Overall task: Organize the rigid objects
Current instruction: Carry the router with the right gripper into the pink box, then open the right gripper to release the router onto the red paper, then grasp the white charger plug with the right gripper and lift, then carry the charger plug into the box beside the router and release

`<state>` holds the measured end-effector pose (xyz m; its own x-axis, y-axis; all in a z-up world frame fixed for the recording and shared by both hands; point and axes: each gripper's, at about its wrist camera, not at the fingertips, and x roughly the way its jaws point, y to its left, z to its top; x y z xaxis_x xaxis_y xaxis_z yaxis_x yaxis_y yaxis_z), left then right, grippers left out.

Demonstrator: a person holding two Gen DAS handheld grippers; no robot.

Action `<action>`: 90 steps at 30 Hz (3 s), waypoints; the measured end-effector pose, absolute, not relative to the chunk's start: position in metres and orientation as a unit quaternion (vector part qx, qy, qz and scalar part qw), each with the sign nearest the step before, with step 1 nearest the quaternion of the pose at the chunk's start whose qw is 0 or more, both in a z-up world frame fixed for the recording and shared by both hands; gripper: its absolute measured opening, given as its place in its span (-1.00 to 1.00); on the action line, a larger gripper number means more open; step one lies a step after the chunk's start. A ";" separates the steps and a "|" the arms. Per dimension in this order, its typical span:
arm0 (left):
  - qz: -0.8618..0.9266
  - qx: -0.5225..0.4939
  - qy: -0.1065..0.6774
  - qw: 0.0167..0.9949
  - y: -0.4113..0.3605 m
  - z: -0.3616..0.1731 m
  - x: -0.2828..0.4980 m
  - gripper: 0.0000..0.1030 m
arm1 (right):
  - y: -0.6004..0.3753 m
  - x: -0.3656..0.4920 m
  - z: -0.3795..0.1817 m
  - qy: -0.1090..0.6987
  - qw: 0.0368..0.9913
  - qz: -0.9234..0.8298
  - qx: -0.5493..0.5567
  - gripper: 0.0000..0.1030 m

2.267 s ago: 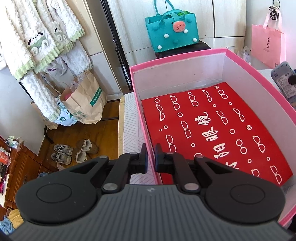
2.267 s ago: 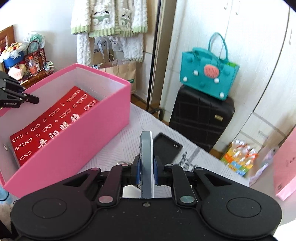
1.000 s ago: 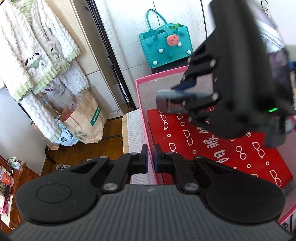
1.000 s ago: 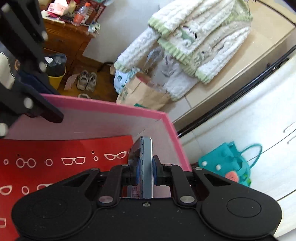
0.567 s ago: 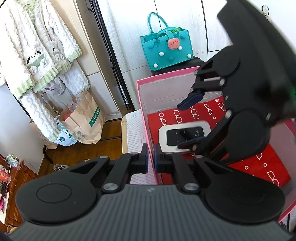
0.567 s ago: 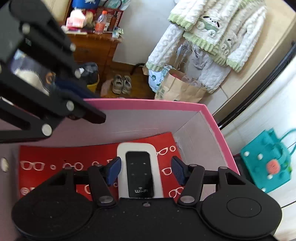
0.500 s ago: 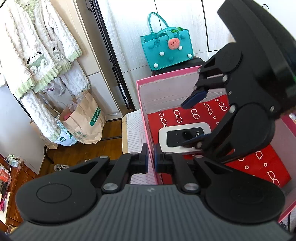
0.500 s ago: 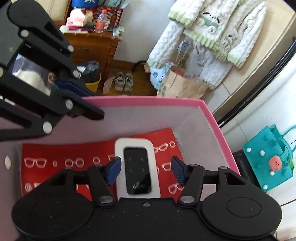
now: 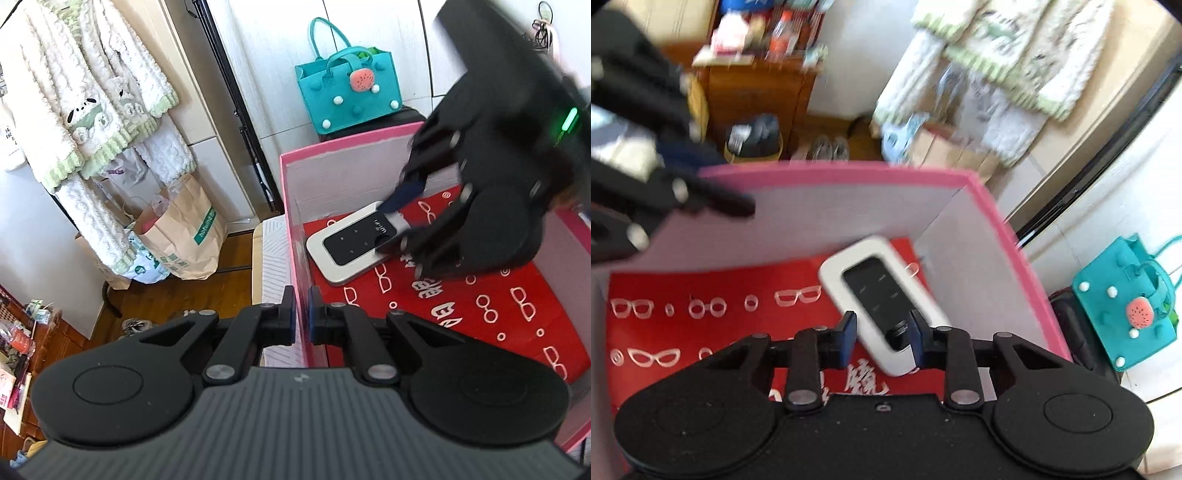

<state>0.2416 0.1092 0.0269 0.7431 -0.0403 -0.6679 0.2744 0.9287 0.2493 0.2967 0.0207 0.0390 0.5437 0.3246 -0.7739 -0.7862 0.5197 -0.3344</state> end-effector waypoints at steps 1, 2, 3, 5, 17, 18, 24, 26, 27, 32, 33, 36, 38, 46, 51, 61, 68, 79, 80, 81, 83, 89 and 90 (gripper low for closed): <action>-0.082 0.172 0.348 0.918 0.107 0.025 0.241 -0.88 | 0.014 0.294 0.044 0.324 0.817 0.341 -0.333 -0.32; -0.077 0.177 0.347 0.918 0.106 0.023 0.241 -0.86 | 0.006 0.290 0.049 0.318 0.828 0.341 -0.313 -0.31; -0.074 0.181 0.346 0.918 0.104 0.022 0.241 -0.85 | -0.003 0.285 0.055 0.313 0.837 0.342 -0.291 -0.30; -0.070 0.186 0.344 0.918 0.103 0.021 0.240 -0.85 | -0.024 0.273 0.066 0.297 0.855 0.349 -0.242 -0.19; -0.061 0.188 0.339 0.920 0.100 0.019 0.239 -0.83 | -0.153 0.210 0.081 0.378 0.884 0.273 -0.043 -0.02; -0.061 0.191 0.338 0.919 0.099 0.018 0.239 -0.83 | -0.161 0.204 0.077 0.388 0.881 0.267 -0.035 -0.02; -0.058 0.198 0.338 0.918 0.096 0.018 0.238 -0.82 | -0.190 0.176 0.045 0.420 0.878 0.227 -0.042 -0.07; -0.057 0.200 0.338 0.918 0.096 0.018 0.238 -0.82 | -0.197 0.171 0.035 0.422 0.879 0.217 -0.041 -0.07; -0.057 0.201 0.338 0.918 0.096 0.018 0.238 -0.82 | -0.197 0.170 0.030 0.421 0.881 0.209 -0.048 -0.07; -0.056 0.204 0.337 0.917 0.095 0.018 0.238 -0.82 | -0.197 0.172 0.017 0.408 0.891 0.175 -0.093 -0.05; -0.056 0.204 0.337 0.917 0.095 0.018 0.238 -0.82 | -0.198 0.173 0.016 0.409 0.891 0.175 -0.095 -0.02; -0.056 0.205 0.337 0.917 0.095 0.018 0.239 -0.82 | -0.199 0.181 0.012 0.413 0.888 0.178 -0.090 0.08; -0.056 0.205 0.337 0.917 0.096 0.018 0.239 -0.81 | -0.199 0.186 0.009 0.417 0.887 0.176 -0.087 0.11; -0.056 0.205 0.337 0.917 0.095 0.018 0.239 -0.81 | -0.207 0.210 -0.008 0.428 0.889 0.158 -0.038 0.16; -0.056 0.204 0.337 0.917 0.095 0.018 0.239 -0.81 | -0.210 0.211 -0.013 0.434 0.887 0.158 -0.026 0.02; -0.056 0.207 0.336 0.917 0.095 0.018 0.239 -0.81 | -0.200 0.198 0.001 0.413 0.895 0.161 -0.057 -0.03; -0.058 0.204 0.335 0.918 0.095 0.018 0.238 -0.82 | -0.188 0.186 0.029 0.382 0.905 0.168 -0.080 -0.03; -0.057 0.206 0.332 0.919 0.093 0.018 0.238 -0.82 | -0.150 0.184 0.094 0.312 0.914 0.246 -0.085 -0.03; -0.057 0.207 0.332 0.918 0.093 0.018 0.238 -0.82 | -0.143 0.188 0.098 0.310 0.911 0.258 -0.088 -0.03; -0.057 0.208 0.333 0.918 0.092 0.018 0.238 -0.82 | -0.136 0.192 0.100 0.310 0.907 0.269 -0.093 -0.03; -0.056 0.211 0.332 0.918 0.092 0.018 0.238 -0.82 | -0.119 0.204 0.102 0.315 0.898 0.288 -0.109 -0.03; -0.056 0.205 0.333 0.919 0.095 0.019 0.238 -0.82 | -0.067 0.248 0.087 0.347 0.867 0.308 -0.182 -0.03; -0.056 0.202 0.333 0.919 0.096 0.019 0.238 -0.82 | -0.058 0.256 0.081 0.354 0.860 0.307 -0.200 -0.03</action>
<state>0.2378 0.0956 0.0188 0.7721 0.0311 -0.6347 0.2377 0.9121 0.3339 0.2562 -0.0578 0.0810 0.5610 0.3863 -0.7321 -0.6699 0.7314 -0.1274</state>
